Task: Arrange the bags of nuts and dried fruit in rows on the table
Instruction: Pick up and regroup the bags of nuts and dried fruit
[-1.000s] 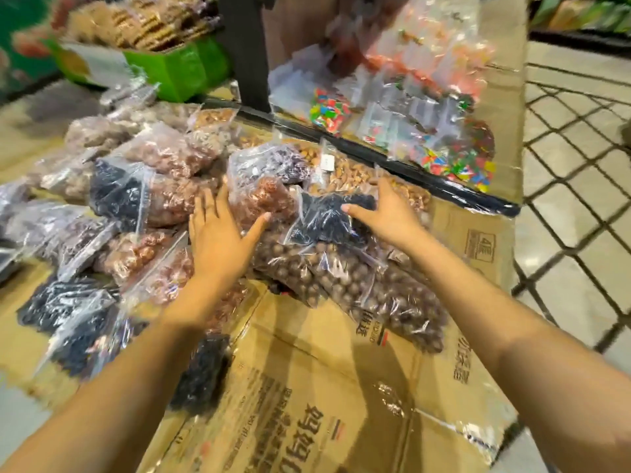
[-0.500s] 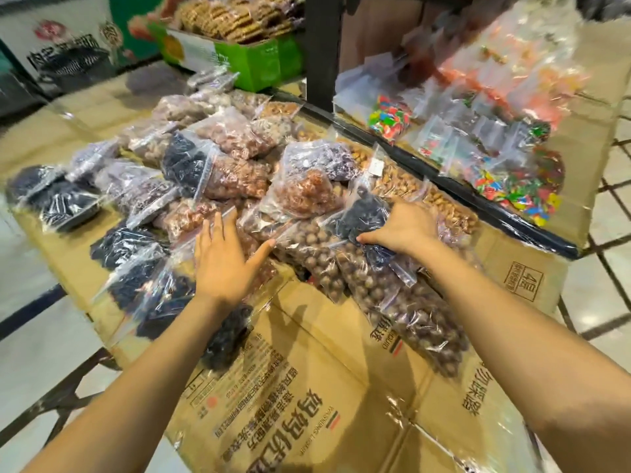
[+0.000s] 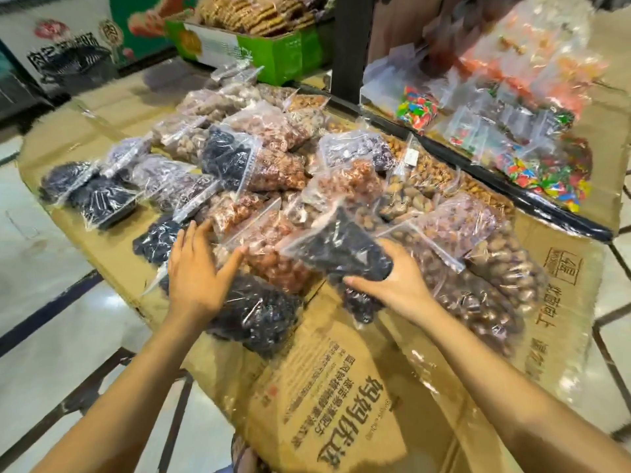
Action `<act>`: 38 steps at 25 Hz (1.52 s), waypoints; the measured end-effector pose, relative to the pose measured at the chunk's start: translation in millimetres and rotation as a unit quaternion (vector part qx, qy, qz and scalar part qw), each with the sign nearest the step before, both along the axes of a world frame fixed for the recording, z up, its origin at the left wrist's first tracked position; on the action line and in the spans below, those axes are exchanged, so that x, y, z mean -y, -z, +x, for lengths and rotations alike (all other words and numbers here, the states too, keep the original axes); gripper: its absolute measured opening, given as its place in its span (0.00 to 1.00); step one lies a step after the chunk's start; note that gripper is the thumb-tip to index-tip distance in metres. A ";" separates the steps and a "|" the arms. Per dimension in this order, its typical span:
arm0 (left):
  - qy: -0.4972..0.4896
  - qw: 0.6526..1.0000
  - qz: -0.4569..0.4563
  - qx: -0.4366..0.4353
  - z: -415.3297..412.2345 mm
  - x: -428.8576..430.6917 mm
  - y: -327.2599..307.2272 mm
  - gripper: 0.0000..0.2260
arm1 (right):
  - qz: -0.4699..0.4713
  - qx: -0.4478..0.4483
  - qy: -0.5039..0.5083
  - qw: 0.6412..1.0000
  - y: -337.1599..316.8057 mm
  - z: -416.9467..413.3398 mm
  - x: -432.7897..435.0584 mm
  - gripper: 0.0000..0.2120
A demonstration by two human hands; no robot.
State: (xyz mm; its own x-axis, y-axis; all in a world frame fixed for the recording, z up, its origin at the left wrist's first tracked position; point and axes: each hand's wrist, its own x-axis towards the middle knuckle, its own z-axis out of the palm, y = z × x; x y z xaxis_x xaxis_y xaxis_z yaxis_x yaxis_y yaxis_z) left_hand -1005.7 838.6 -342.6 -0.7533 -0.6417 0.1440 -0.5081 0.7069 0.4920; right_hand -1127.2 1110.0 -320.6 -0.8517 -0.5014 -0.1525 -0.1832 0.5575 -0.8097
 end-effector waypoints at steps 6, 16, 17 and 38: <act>0.193 0.979 0.062 0.018 38.1 65.3 27.6 0.33 | 0.164 0.009 -0.113 0.980 47.2 58.8 55.4 0.47; 0.282 0.954 0.104 -0.003 27.5 63.9 53.3 0.23 | 0.180 0.028 0.000 0.983 58.9 120.8 48.6 0.48; 0.271 0.956 0.108 0.014 22.7 65.2 50.8 0.24 | 0.201 0.042 -0.022 0.978 60.9 122.4 44.8 0.48; 0.410 0.910 0.054 -0.008 -81.4 101.5 -14.7 0.29 | 0.516 -0.277 0.021 0.810 -41.7 -102.6 144.9 0.44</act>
